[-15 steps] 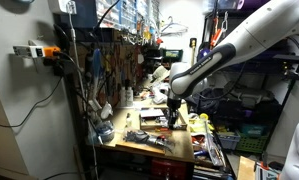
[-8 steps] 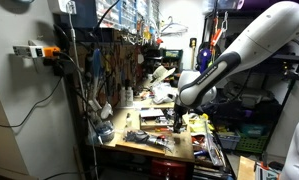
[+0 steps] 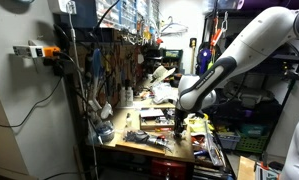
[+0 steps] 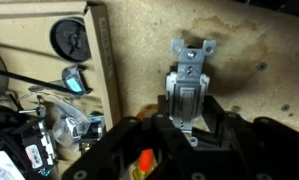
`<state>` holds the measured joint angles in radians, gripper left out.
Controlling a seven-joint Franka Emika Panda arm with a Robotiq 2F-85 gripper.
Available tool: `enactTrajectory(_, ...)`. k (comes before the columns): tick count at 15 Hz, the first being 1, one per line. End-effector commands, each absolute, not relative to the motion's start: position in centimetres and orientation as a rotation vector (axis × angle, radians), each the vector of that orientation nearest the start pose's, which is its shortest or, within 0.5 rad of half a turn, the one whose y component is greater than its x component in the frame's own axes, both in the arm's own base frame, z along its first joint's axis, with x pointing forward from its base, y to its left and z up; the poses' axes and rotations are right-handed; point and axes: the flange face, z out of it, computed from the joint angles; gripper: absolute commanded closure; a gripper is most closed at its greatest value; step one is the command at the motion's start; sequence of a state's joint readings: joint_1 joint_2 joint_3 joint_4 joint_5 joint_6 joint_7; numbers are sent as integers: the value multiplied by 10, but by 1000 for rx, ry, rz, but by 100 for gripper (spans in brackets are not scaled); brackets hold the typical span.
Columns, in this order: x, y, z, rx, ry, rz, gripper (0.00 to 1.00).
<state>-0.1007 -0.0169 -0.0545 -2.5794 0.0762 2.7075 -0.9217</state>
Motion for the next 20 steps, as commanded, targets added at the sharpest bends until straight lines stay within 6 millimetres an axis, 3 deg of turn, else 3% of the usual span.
enactTrajectory(1, 450, -77, 272, -2968, -1124, -245, 85)
enactTrajectory(3, 451, -76, 269, -2963, -1129, -241, 85)
enactTrajectory(4, 451, -76, 268, -2964, -1126, -242, 35)
enactTrajectory(6, 451, -76, 270, -2966, -1124, -250, 28)
enactTrajectory(10, 449, -76, 290, -2966, -1070, -252, 1)
enactTrajectory(15, 437, -83, 331, -3035, -811, -172, 0)
enactTrajectory(20, 427, -94, 375, -3137, -389, 6, 0)
